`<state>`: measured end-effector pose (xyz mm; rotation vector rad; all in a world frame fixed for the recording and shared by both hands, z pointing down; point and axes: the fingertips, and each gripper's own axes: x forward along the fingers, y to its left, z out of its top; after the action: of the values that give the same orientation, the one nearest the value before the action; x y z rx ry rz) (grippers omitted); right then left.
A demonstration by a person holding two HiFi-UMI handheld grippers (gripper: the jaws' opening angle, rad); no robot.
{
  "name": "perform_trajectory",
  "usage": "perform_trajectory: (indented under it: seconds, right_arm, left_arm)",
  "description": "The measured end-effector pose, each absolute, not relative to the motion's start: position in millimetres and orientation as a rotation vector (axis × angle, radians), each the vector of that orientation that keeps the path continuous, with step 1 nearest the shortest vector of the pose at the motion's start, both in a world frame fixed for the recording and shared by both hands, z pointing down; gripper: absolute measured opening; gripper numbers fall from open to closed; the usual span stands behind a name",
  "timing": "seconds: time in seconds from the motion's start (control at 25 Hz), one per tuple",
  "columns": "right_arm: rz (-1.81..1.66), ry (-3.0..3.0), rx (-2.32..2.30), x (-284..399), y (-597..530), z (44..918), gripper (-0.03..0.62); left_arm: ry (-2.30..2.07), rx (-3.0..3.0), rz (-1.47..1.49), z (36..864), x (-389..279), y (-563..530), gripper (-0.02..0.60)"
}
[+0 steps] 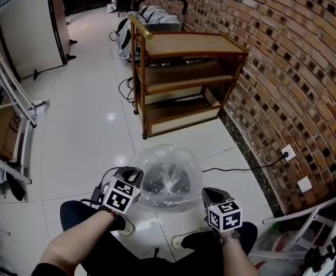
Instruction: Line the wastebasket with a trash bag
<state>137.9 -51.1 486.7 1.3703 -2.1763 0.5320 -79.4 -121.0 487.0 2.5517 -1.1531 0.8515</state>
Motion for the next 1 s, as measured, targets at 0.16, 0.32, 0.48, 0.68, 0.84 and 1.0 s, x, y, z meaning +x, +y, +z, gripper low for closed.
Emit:
perform_trajectory:
  seconds: [0.16,0.32,0.48,0.68,0.84,1.0]
  right_arm:
    - [0.504,-2.137,1.366,140.1,-51.8,496.3,0.002]
    - [0.485,-2.115,1.363,141.4,-53.2,503.4,0.002]
    - [0.495,-2.092,1.354,143.0,-55.9,516.1,0.002]
    - [0.501,-2.064,1.337,140.9,-59.5,533.7,0.002]
    - [0.525,-2.041,1.305,138.4,-59.0,548.0,0.002]
    - [0.554,-2.025,1.287,140.1,-55.3,553.2,0.002]
  left_arm:
    - [-1.156,2.557,0.875,501.6,-76.2,-122.1,0.025]
    - [-1.149,2.539,0.888,517.3,-73.8,-124.5,0.025]
    - [-1.149,2.514,0.903,536.4,-73.6,-128.4,0.029]
    - [-1.138,2.484,0.919,556.4,-72.5,-131.2,0.031]
    - [-1.112,2.445,0.934,571.7,-70.8,-130.3,0.044]
    - [-1.092,2.440,0.921,573.5,-66.7,-129.0,0.044]
